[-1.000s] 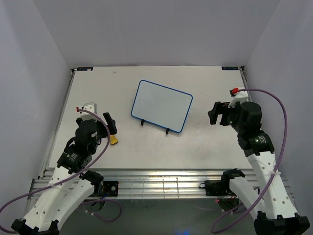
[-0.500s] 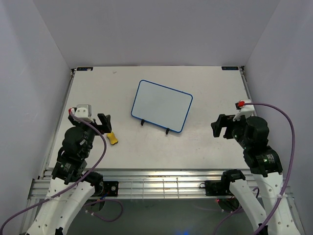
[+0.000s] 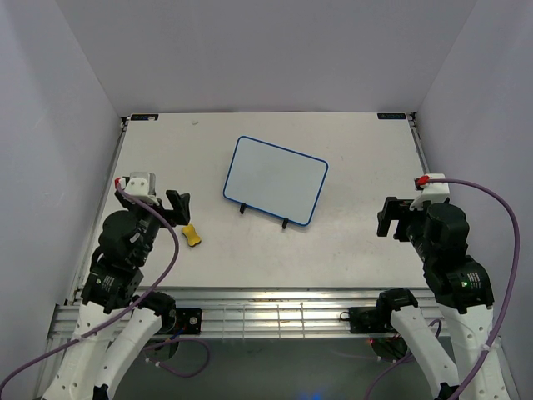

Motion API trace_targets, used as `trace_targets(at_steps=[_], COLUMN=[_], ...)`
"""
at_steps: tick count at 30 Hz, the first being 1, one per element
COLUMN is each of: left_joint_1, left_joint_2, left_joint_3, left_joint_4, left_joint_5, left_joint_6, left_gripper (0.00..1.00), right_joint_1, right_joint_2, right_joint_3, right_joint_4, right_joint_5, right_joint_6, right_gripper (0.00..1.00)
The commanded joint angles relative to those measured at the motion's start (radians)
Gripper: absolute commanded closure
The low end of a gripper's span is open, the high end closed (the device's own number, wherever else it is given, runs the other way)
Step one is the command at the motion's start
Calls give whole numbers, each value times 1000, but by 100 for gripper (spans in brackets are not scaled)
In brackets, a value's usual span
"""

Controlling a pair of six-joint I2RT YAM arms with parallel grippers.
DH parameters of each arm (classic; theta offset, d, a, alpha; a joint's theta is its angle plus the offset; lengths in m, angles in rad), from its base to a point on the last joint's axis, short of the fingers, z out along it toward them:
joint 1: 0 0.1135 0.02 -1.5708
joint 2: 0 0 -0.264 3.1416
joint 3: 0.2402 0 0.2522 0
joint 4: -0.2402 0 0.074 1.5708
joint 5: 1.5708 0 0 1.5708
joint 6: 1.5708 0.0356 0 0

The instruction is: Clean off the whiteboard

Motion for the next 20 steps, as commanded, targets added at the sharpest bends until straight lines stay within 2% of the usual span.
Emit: trace_targets(at_steps=[1, 20], left_joint_1=[5, 5], left_joint_2=[-9, -3], left_joint_3=[48, 86], left_joint_4=[-53, -97], left_joint_5=[28, 9], left_joint_6=[0, 12], left_gripper=[2, 2], right_joint_1=[4, 6], right_joint_2=[-3, 4], right_joint_3=[18, 15], right_joint_4=[-4, 2], right_joint_5=[31, 32], right_joint_6=[-14, -9], right_gripper=[10, 10])
